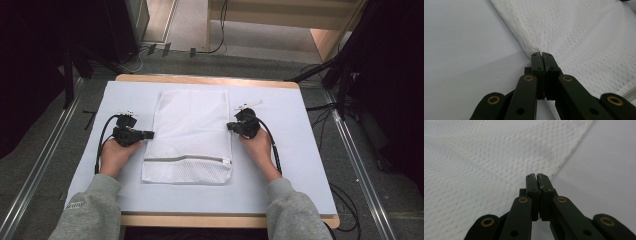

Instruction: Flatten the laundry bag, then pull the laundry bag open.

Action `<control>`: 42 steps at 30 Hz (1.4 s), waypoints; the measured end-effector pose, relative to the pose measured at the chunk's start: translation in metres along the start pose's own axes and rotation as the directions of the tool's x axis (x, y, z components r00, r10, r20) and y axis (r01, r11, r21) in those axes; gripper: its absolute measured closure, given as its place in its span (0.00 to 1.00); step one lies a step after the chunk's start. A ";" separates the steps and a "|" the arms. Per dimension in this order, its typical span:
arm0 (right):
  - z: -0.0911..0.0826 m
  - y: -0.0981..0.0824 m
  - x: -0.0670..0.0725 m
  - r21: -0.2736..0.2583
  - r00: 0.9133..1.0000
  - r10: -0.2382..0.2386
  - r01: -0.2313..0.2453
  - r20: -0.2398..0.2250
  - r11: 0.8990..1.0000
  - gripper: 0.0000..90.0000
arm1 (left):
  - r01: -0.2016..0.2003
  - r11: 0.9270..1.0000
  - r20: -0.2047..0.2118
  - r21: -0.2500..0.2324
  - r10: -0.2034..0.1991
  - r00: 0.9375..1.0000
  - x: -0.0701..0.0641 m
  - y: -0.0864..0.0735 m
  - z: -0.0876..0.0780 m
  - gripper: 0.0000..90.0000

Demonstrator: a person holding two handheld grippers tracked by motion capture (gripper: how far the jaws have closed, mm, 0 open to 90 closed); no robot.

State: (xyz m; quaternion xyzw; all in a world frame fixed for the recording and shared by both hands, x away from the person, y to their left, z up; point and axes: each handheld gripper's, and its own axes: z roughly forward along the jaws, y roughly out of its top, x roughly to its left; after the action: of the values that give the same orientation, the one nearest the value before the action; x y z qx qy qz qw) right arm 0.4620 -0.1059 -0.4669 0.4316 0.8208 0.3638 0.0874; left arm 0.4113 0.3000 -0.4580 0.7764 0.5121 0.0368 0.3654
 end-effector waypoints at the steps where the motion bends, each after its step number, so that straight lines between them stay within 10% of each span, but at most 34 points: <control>1: 0.001 0.000 0.000 -0.001 1.000 0.003 -0.003 0.001 1.000 1.00 | -0.002 1.000 -0.006 -0.004 0.002 1.000 0.001 0.001 0.001 1.00; 13: -0.012 -0.006 -0.002 -0.011 0.999 0.029 -0.029 -0.037 1.000 0.79 | -0.042 0.999 -0.016 0.003 0.042 0.999 -0.008 0.002 -0.007 0.73; 28: -0.046 -0.019 0.012 -0.062 0.996 -0.006 0.000 -0.093 0.998 0.68 | -0.100 0.995 0.078 -0.027 0.101 0.992 -0.035 0.002 -0.022 0.49; 42: -0.072 -0.041 0.022 -0.086 0.994 -0.016 0.007 -0.108 0.996 0.59 | -0.139 0.990 0.108 -0.037 0.142 0.984 -0.065 0.003 -0.021 0.42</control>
State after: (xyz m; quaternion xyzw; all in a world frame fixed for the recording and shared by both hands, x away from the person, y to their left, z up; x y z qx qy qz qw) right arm 0.3889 -0.1415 -0.4391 0.4023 0.8104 0.4211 0.0633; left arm 0.3739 0.2570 -0.4201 0.8060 0.4344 0.0271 0.4011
